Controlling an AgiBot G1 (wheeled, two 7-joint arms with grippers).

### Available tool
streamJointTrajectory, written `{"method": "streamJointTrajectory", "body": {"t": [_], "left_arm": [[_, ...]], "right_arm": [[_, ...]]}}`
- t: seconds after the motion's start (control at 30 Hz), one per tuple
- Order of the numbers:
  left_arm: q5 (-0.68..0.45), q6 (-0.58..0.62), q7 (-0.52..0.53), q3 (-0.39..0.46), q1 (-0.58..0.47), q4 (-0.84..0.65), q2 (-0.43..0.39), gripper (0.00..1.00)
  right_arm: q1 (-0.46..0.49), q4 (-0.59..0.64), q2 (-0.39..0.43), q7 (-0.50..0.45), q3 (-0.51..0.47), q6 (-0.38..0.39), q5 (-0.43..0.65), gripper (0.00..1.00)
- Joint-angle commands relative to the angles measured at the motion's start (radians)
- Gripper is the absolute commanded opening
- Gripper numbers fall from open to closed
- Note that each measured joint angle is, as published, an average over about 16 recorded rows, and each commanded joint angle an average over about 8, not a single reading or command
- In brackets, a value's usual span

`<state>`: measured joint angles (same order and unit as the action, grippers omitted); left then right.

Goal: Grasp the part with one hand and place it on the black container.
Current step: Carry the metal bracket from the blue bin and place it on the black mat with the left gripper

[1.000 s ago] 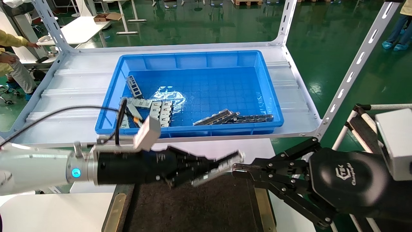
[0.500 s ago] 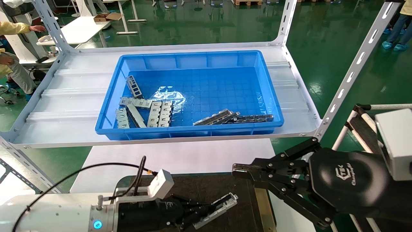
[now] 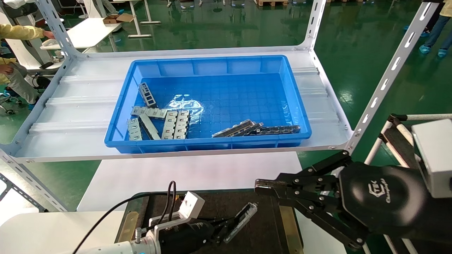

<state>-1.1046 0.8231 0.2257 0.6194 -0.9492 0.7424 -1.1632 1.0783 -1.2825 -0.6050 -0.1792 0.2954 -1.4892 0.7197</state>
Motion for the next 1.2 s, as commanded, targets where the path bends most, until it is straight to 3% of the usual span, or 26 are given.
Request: {"method": "streamJointTrajectory", "body": {"t": [0.03, 0.63, 1.2], "left_arm": [[-0.005, -0.056, 0.022, 0.000, 0.016, 0.010, -0.017, 0.00], [-0.050, -0.420, 0.156, 0.018, 0.077, -0.022, -0.164, 0.00], [-0.016, -0.622, 0.320, 0.118, 0.107, 0.019, -0.183, 0.00]], "right_arm": [[0.000, 0.000, 0.000, 0.000, 0.000, 0.000, 0.000, 0.00], [0.000, 0.000, 0.000, 0.001, 0.001, 0.000, -0.001, 0.00], [0.000, 0.000, 0.001, 0.001, 0.002, 0.001, -0.001, 0.00]]}}
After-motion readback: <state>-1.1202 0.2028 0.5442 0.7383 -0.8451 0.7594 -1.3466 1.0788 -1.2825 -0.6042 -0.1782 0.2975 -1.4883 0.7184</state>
